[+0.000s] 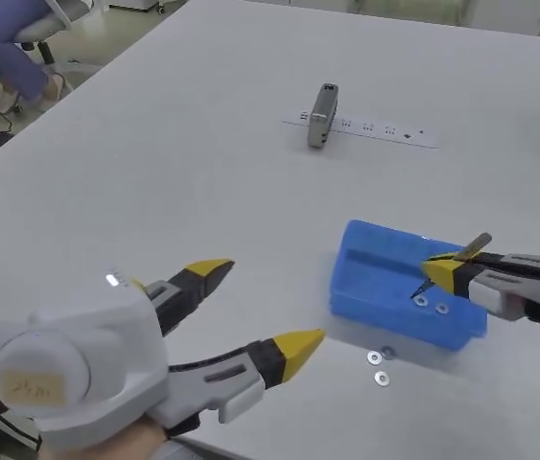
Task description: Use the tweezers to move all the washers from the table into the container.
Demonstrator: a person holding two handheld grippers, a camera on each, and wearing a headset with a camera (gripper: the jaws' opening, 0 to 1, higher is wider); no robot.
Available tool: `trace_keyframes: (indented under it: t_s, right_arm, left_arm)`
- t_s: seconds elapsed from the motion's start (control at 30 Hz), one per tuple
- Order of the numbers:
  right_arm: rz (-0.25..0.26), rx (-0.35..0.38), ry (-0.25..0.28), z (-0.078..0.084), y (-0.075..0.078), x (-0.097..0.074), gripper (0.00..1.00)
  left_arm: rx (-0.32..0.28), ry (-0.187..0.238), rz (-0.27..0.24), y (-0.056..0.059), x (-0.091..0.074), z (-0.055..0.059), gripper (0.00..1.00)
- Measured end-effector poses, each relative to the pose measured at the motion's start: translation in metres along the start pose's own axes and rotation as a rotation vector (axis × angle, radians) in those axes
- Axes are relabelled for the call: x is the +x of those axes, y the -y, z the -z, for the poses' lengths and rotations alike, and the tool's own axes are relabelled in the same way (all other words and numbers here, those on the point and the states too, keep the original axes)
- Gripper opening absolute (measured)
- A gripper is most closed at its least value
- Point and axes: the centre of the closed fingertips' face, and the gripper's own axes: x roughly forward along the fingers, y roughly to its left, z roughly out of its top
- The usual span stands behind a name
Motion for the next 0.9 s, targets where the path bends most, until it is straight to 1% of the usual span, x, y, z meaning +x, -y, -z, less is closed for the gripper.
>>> trace_keyframes:
  t_s: [0.03, 0.07, 0.1, 0.13, 0.2, 0.27, 0.37, 0.43, 0.5, 0.6, 0.73, 0.9]
  right_arm:
    - [-0.019, 0.002, 0.008, -0.001, -0.006, -0.001, 0.03]
    - [-0.039, 0.004, 0.009, 0.0, -0.014, -0.001, 0.03]
    - [-0.051, 0.003, 0.003, 0.003, -0.018, -0.001, 0.03]
    - [-0.075, 0.005, -0.013, 0.008, -0.026, 0.001, 0.03]
    - [-0.1, 0.002, -0.041, 0.019, -0.034, 0.005, 0.03]
    - [-0.112, 0.01, -0.069, 0.032, -0.038, 0.01, 0.03]
    - [-0.126, 0.015, -0.115, 0.05, -0.041, 0.015, 0.03]
    - [-0.129, 0.014, -0.141, 0.059, -0.044, 0.017, 0.03]
    - [-0.136, 0.019, -0.156, 0.065, -0.047, 0.017, 0.03]
    - [-0.137, 0.021, -0.169, 0.07, -0.049, 0.017, 0.03]
    - [-0.134, 0.006, -0.186, 0.074, -0.051, 0.015, 0.03]
    - [-0.131, 0.007, -0.181, 0.074, -0.05, 0.015, 0.03]
  left_arm:
    - [0.001, -0.002, 0.002, 0.001, 0.0, 0.0, 0.67]
    - [0.002, -0.004, 0.003, 0.001, 0.0, 0.0, 0.67]
    - [0.004, -0.004, 0.003, 0.001, 0.001, 0.0, 0.67]
    - [0.004, -0.005, 0.003, 0.001, 0.001, 0.0, 0.67]
    - [0.003, -0.004, 0.005, 0.001, 0.001, 0.0, 0.67]
    - [0.003, -0.004, 0.004, 0.001, 0.001, 0.0, 0.67]
    - [0.0, -0.001, 0.002, 0.001, 0.0, 0.0, 0.67]
    - [-0.002, 0.0, 0.002, 0.0, 0.0, 0.0, 0.67]
    - [-0.002, 0.001, 0.0, -0.001, 0.0, 0.0, 0.67]
    - [-0.003, 0.002, 0.0, 0.0, 0.0, 0.0, 0.67]
    - [-0.001, 0.0, 0.002, 0.0, 0.0, 0.0, 0.67]
    - [-0.001, 0.0, 0.002, 0.0, 0.0, 0.0, 0.67]
